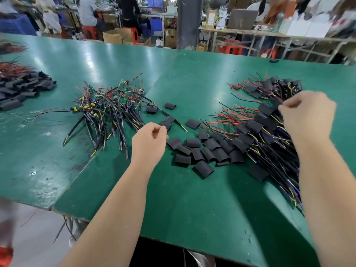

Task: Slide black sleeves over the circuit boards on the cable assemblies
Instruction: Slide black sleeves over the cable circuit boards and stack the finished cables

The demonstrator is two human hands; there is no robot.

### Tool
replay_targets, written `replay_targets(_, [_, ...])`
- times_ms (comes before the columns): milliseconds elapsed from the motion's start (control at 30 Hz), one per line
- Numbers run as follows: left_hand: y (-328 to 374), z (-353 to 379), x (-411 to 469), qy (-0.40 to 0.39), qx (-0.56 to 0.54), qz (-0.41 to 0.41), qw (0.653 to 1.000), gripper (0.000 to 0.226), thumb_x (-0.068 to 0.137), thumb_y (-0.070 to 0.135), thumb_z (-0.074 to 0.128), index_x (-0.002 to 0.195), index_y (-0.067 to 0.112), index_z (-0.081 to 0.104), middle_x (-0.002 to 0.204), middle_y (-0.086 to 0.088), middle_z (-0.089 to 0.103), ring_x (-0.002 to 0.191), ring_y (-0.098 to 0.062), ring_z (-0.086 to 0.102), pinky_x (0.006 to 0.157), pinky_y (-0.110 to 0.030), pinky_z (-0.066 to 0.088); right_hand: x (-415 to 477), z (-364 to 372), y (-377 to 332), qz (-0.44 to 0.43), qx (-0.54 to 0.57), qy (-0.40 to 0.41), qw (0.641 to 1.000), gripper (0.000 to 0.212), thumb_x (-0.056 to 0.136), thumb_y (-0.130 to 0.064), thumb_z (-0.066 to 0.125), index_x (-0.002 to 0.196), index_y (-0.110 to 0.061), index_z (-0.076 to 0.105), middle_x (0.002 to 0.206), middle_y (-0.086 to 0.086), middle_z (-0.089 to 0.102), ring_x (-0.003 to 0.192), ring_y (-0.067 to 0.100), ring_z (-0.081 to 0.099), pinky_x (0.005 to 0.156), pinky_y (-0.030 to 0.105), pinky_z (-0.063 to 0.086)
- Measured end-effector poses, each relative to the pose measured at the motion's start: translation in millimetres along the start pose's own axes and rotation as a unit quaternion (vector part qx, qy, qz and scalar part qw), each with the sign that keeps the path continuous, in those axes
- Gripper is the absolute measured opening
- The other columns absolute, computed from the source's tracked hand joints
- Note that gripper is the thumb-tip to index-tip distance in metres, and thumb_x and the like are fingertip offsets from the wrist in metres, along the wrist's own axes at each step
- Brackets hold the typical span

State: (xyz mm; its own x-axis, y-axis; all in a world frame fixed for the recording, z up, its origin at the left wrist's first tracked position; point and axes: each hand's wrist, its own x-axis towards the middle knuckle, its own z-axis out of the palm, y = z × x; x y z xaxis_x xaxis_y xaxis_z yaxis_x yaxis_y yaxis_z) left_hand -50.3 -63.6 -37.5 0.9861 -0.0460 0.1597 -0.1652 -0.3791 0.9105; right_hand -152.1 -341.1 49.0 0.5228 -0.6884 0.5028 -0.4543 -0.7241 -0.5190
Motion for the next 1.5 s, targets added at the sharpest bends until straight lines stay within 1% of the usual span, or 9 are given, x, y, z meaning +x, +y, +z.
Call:
replay_targets(200, [-1, -1, -1, -0.005, 0.036, 0.002, 0.999, 0.015, 0.092, 0.026, 0.052, 0.079, 0.027, 0.061, 0.084, 0.012, 0.067, 0.071, -0.009, 0.06, 0.053, -0.014, 0.038, -12, 9, 13, 0.041, -0.064, -0.05, 0.996, 0.025, 0.087, -0.011, 0.052, 0.103, 0.0, 0.069, 0.112, 0.027, 0.062, 0.103, 0.046, 0.055, 0.094, 0.048, 0.046])
replay_targets(333, [-7, -3, 2, 0.063, 0.147, 0.072, 0.984, 0.016, 0.091, 0.019, 0.053, 0.102, 0.023, 0.064, 0.11, 0.0, 0.058, 0.096, -0.021, 0.053, 0.084, -0.027, 0.039, -23, 11, 6, 0.049, -0.042, -0.002, 0.998, 0.04, 0.087, -0.015, 0.057, 0.126, -0.017, 0.061, 0.137, 0.016, 0.045, 0.123, 0.04, 0.04, 0.103, 0.047, 0.027])
replay_targets(467, [-9, -16, 21, 0.13, 0.323, 0.005, 0.937, 0.046, 0.087, 0.025, 0.055, 0.133, 0.022, 0.048, 0.139, -0.01, 0.04, 0.125, -0.034, 0.031, 0.1, -0.043, 0.029, -50, 22, -10, -0.036, 0.047, 0.032, 0.998, 0.032, 0.083, -0.009, 0.058, 0.112, -0.016, 0.068, 0.126, 0.01, 0.051, 0.117, 0.034, 0.045, 0.099, 0.043, 0.029])
replay_targets(767, [-17, -36, 63, 0.057, 0.524, 0.009, 0.85, 0.033, 0.092, 0.047, 0.051, 0.094, 0.017, 0.066, 0.1, -0.009, 0.066, 0.102, -0.032, 0.056, 0.093, -0.042, 0.032, -78, 47, -32, -0.138, 0.083, -0.064, 0.985, 0.018, 0.082, -0.003, 0.062, 0.092, -0.012, 0.073, 0.109, 0.006, 0.063, 0.104, 0.031, 0.057, 0.092, 0.044, 0.038])
replay_targets(933, [-7, -48, 68, 0.054, 0.275, 0.053, 0.958, 0.026, 0.091, 0.028, 0.059, 0.066, 0.022, 0.063, 0.07, -0.006, 0.067, 0.071, -0.03, 0.06, 0.074, -0.032, 0.044, -81, 49, -28, -0.153, 0.099, -0.063, 0.981, 0.017, 0.082, -0.001, 0.061, 0.09, -0.011, 0.073, 0.101, 0.004, 0.065, 0.099, 0.028, 0.058, 0.092, 0.044, 0.041])
replay_targets(1067, [21, -43, 43, -0.004, -0.108, 0.041, 0.993, 0.015, 0.089, 0.015, 0.065, 0.081, 0.027, 0.07, 0.068, 0.008, 0.07, 0.054, -0.006, 0.062, 0.057, -0.015, 0.047, -83, 49, -35, -0.084, 0.241, -0.108, 0.961, 0.018, 0.084, -0.002, 0.061, 0.085, -0.016, 0.072, 0.079, -0.01, 0.067, 0.076, 0.009, 0.063, 0.075, 0.013, 0.044])
replay_targets(1133, [27, -43, 26, -0.067, -0.166, 0.04, 0.983, 0.016, 0.09, 0.008, 0.063, 0.088, 0.024, 0.068, 0.068, 0.006, 0.071, 0.055, -0.006, 0.063, 0.056, -0.012, 0.046, -86, 51, -43, 0.05, 0.387, -0.207, 0.897, 0.02, 0.087, 0.001, 0.058, 0.085, -0.015, 0.07, 0.07, -0.004, 0.071, 0.061, 0.009, 0.064, 0.062, 0.016, 0.047])
replay_targets(1300, [29, -50, -25, -0.273, -0.19, 0.142, 0.932, 0.018, 0.088, -0.003, 0.059, 0.087, 0.015, 0.062, 0.07, 0.003, 0.069, 0.064, -0.008, 0.061, 0.068, -0.015, 0.048, -94, 54, -58, 0.301, 0.59, -0.458, 0.593, 0.027, 0.095, -0.024, 0.053, 0.111, -0.002, 0.055, 0.092, 0.018, 0.073, 0.051, 0.015, 0.063, 0.045, 0.019, 0.048])
replay_targets(1500, [28, -51, -43, -0.444, -0.077, 0.153, 0.879, 0.013, 0.085, 0.003, 0.066, 0.087, 0.015, 0.062, 0.078, 0.001, 0.071, 0.074, -0.009, 0.064, 0.075, -0.019, 0.048, -94, 56, -58, 0.272, 0.665, -0.462, 0.519, 0.042, 0.08, -0.028, 0.06, 0.115, -0.008, 0.049, 0.103, 0.015, 0.072, 0.045, 0.007, 0.047, 0.046, 0.017, 0.044])
